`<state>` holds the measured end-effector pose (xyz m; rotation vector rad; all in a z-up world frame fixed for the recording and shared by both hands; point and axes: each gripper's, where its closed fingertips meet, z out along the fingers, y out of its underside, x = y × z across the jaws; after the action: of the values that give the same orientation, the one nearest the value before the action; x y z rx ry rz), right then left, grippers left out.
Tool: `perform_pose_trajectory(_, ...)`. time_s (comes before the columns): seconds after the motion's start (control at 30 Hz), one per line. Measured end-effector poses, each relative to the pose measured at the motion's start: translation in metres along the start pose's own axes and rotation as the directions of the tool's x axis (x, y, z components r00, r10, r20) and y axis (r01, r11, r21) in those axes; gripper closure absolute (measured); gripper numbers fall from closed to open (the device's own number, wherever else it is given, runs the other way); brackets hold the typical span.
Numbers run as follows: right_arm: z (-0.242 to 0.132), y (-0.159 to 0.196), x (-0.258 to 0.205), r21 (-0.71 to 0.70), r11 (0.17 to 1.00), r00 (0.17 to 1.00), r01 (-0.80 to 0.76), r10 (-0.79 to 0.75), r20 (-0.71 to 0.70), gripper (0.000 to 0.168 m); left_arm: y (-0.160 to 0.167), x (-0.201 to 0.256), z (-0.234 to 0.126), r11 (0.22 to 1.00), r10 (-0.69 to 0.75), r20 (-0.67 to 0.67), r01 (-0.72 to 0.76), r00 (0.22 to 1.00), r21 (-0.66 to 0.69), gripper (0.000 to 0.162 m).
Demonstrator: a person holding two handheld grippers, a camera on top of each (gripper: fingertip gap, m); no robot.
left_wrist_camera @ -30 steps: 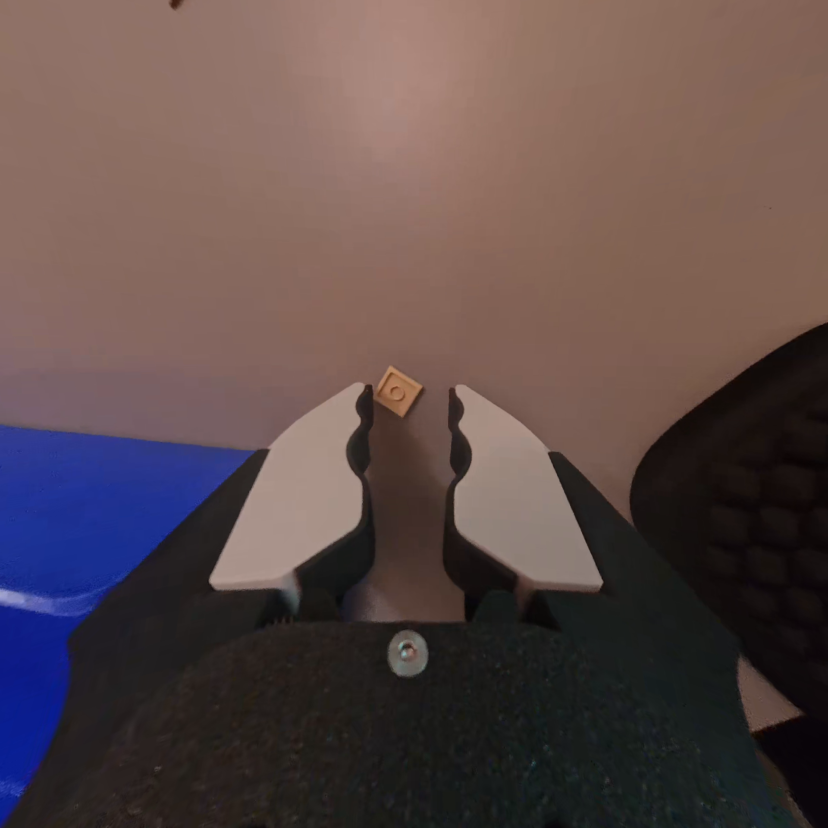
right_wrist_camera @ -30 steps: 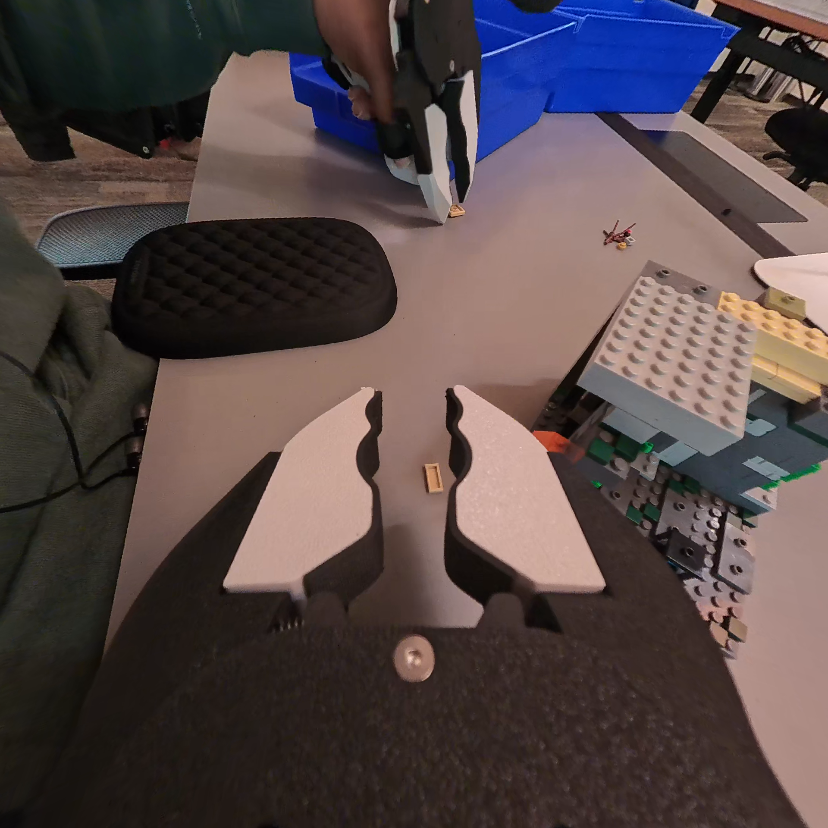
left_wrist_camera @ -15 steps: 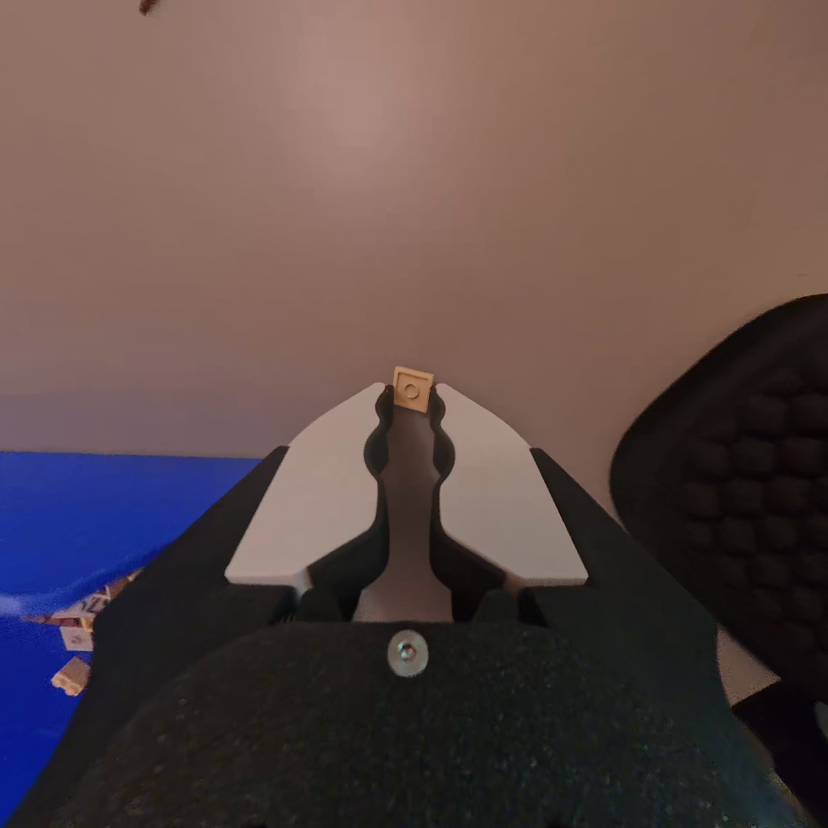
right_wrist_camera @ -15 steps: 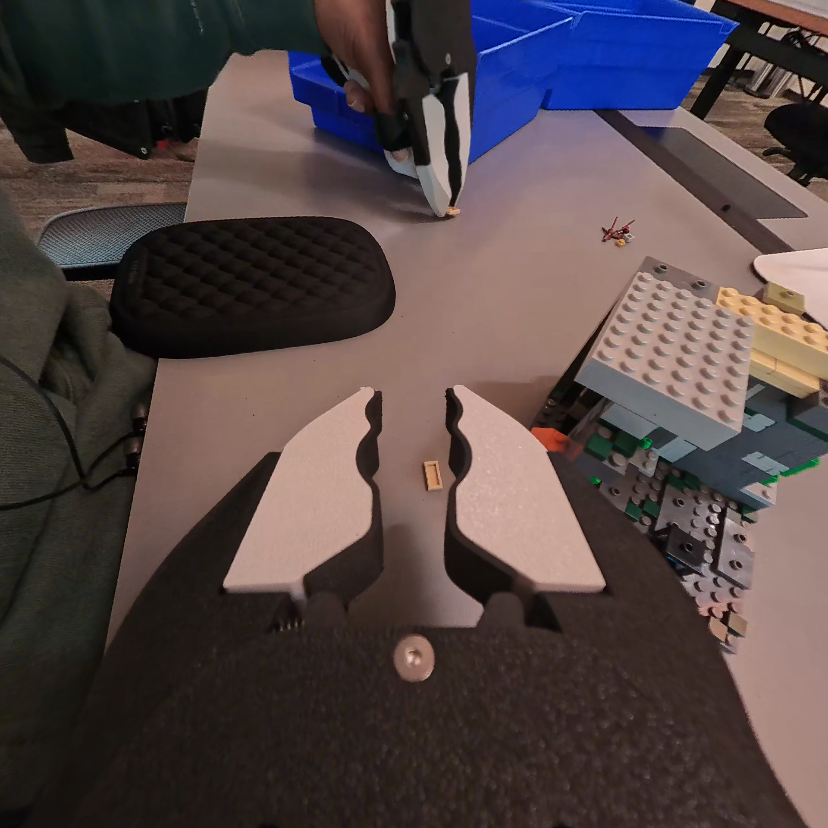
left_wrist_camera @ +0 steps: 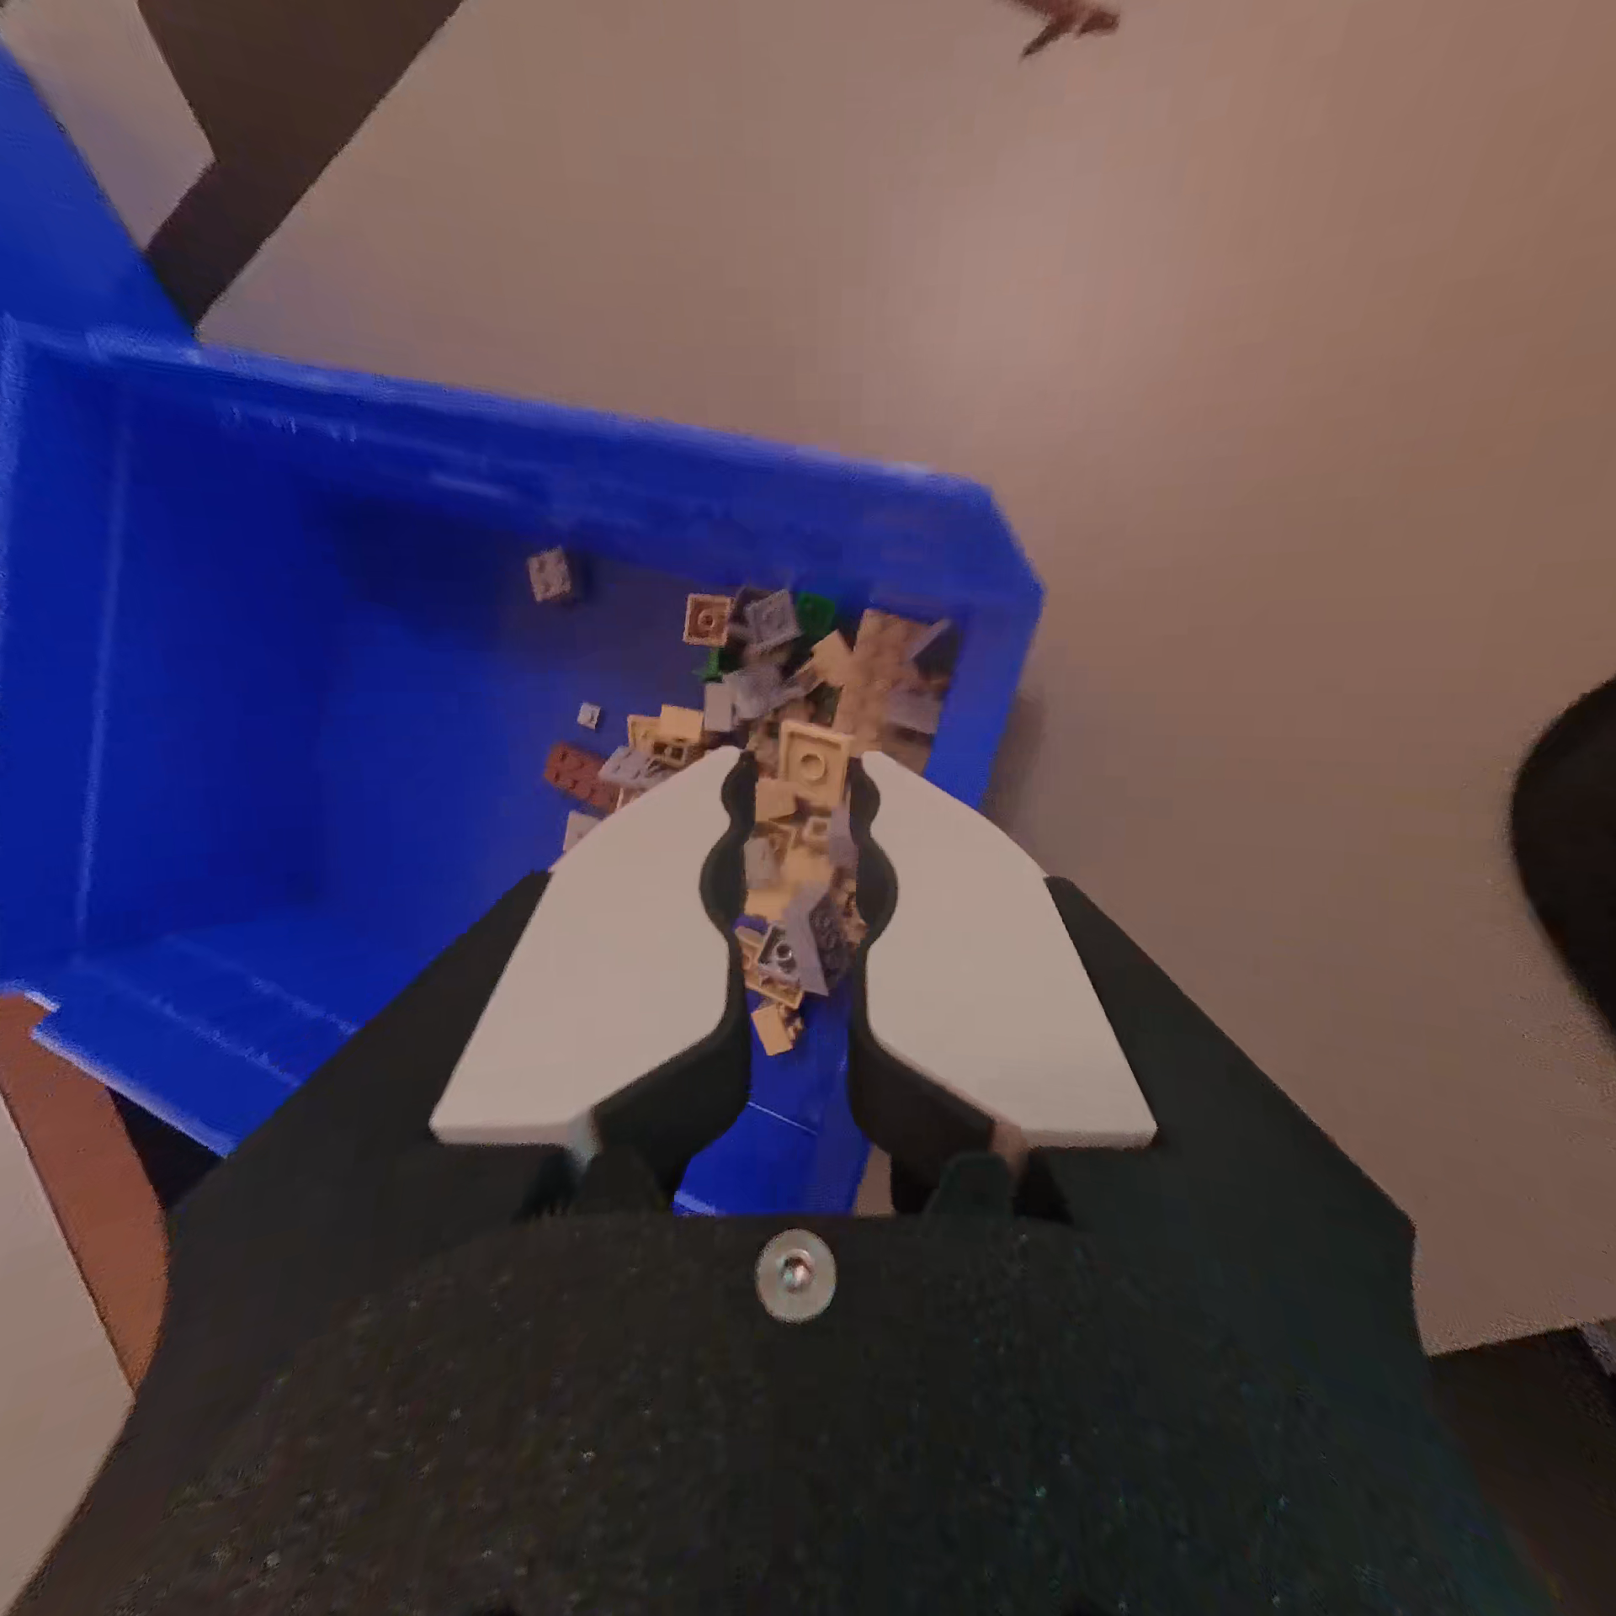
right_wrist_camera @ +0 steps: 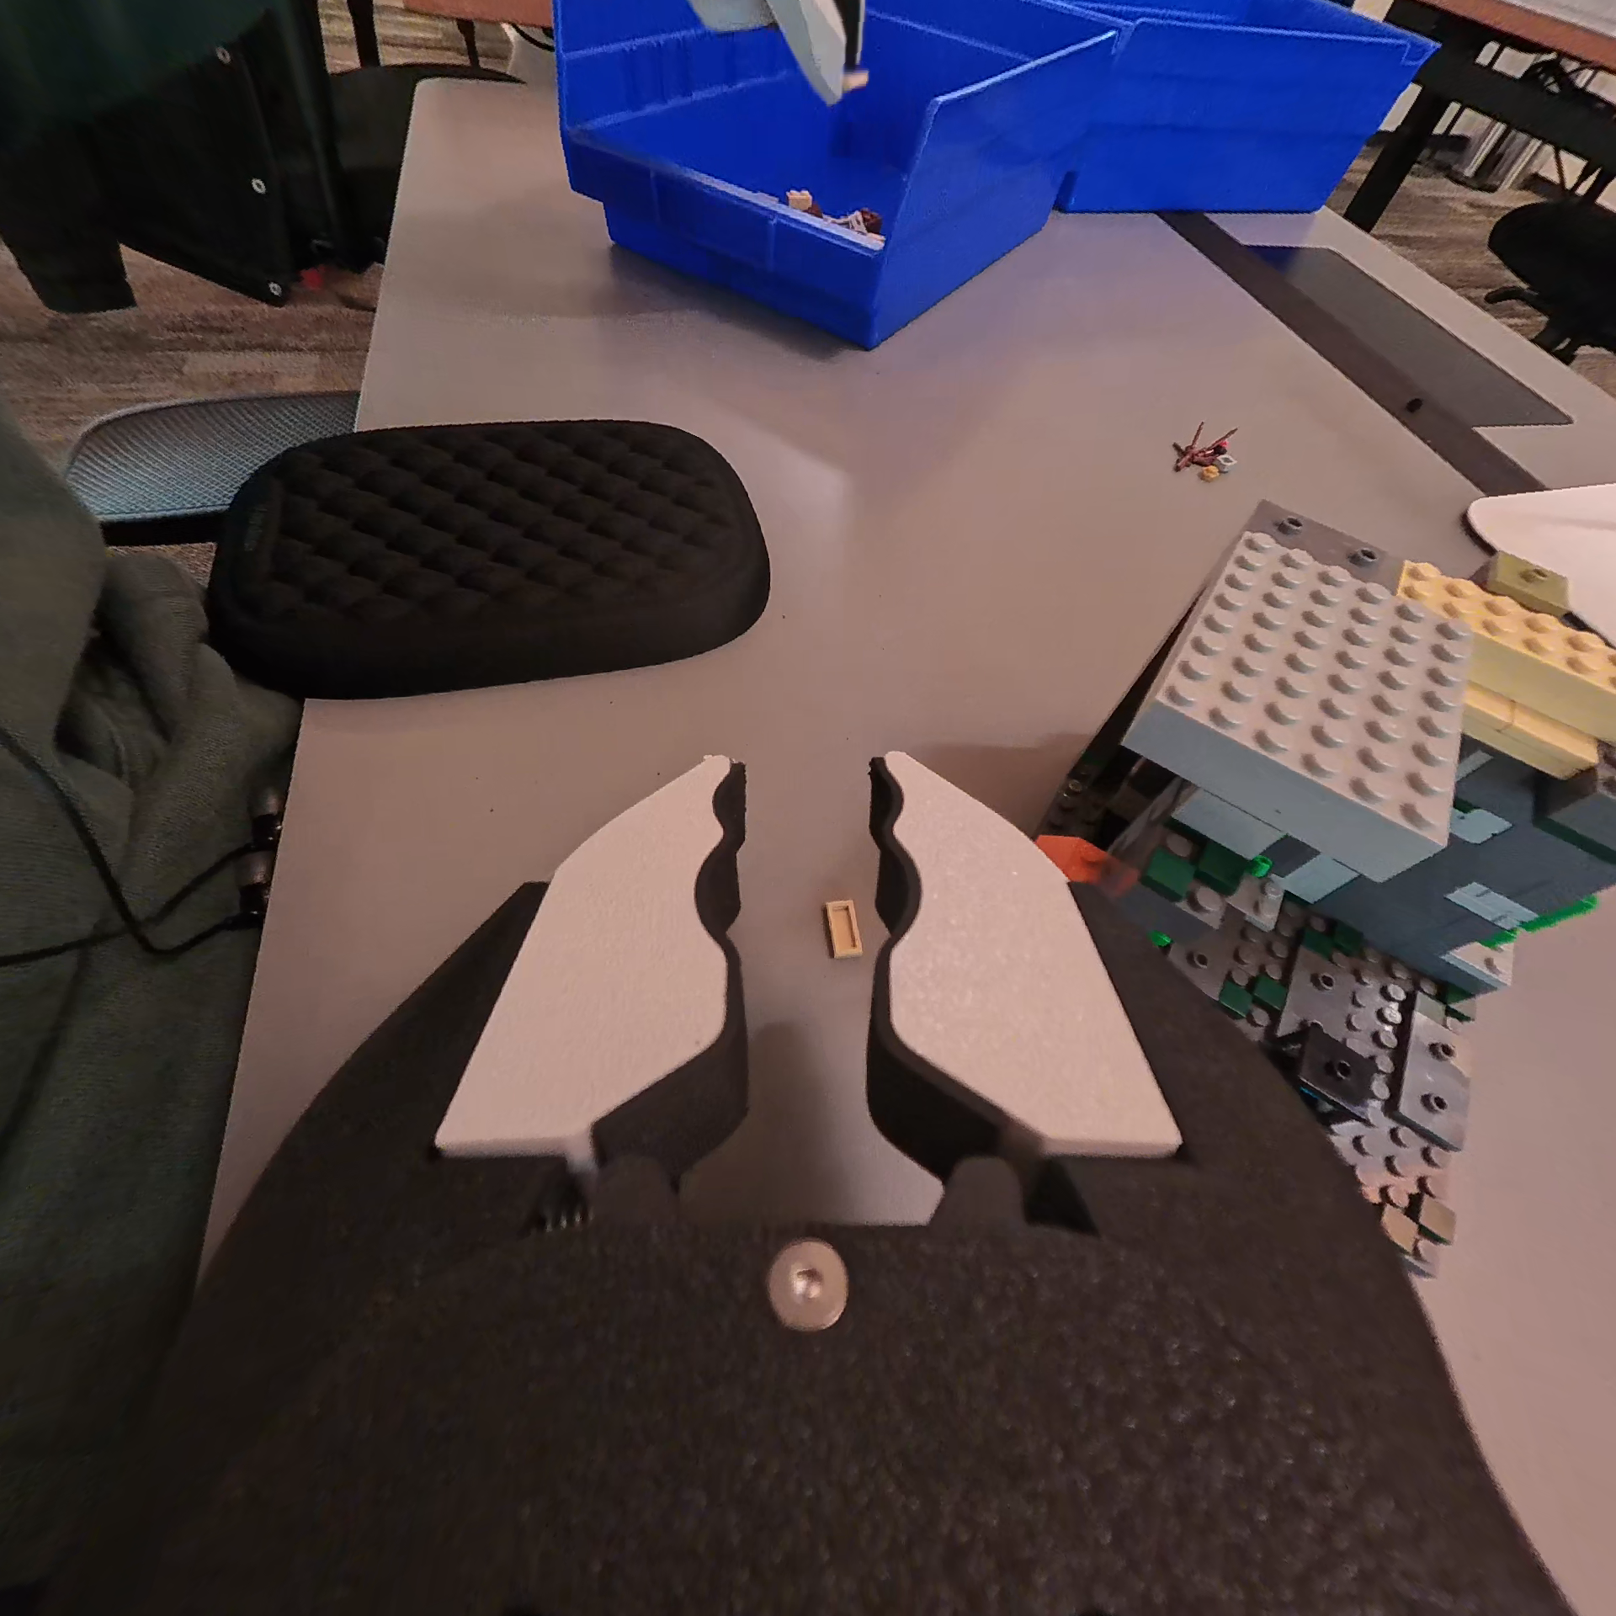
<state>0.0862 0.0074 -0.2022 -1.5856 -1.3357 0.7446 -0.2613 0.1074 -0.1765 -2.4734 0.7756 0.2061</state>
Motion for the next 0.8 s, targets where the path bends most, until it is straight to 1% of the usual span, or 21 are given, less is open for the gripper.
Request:
perform_pose_trajectory(0.1,-0.001,-0.001,0.001,0.008,1.0,1.0,-0.01,0.01,-0.004,0.141,0.014,-0.008,0.014,0.999,-0.023,0.006,0.023,1.0,-0.031,0.129)
perform_pose_trajectory(0.2,-0.002,-0.002,0.003,0.017,1.0,1.0,-0.023,0.024,-0.007,0.141,0.019,-0.005,0.021,0.999,-0.024,-0.014,0.024,1.0,-0.034,0.123)
perform_pose_trajectory(0.3,-0.002,-0.001,0.004,0.017,1.0,1.0,-0.026,0.026,-0.009,0.141,0.02,-0.007,0.02,0.999,-0.017,0.002,0.017,1.0,-0.029,0.122)
perform_pose_trajectory(0.43,-0.002,-0.002,0.003,0.018,1.0,1.0,-0.022,0.022,-0.01,0.141,0.011,-0.004,0.01,1.0,-0.016,0.011,0.016,1.0,0.027,0.124)
perform_pose_trajectory(0.53,-0.004,-0.007,0.002,0.052,0.999,1.0,-0.009,0.009,-0.006,0.141,-0.007,0.007,-0.001,0.993,0.001,0.011,-0.002,1.0,0.122,0.13)
perform_pose_trajectory(0.63,-0.008,-0.017,0.0,0.11,0.994,1.0,0.001,-0.001,-0.002,0.141,-0.034,0.027,-0.013,0.962,0.032,-0.009,-0.029,0.999,0.27,0.139)
perform_pose_trajectory(0.7,-0.012,-0.024,0.002,0.155,0.988,1.0,-0.004,0.006,-0.013,0.141,-0.054,0.044,-0.021,0.922,0.066,-0.012,-0.056,0.998,0.382,0.148)
perform_pose_trajectory(0.8,-0.023,-0.037,0.01,0.255,0.966,0.998,-0.042,0.054,-0.041,0.137,-0.088,0.076,-0.032,0.831,0.092,-0.047,-0.051,0.995,0.554,0.16)
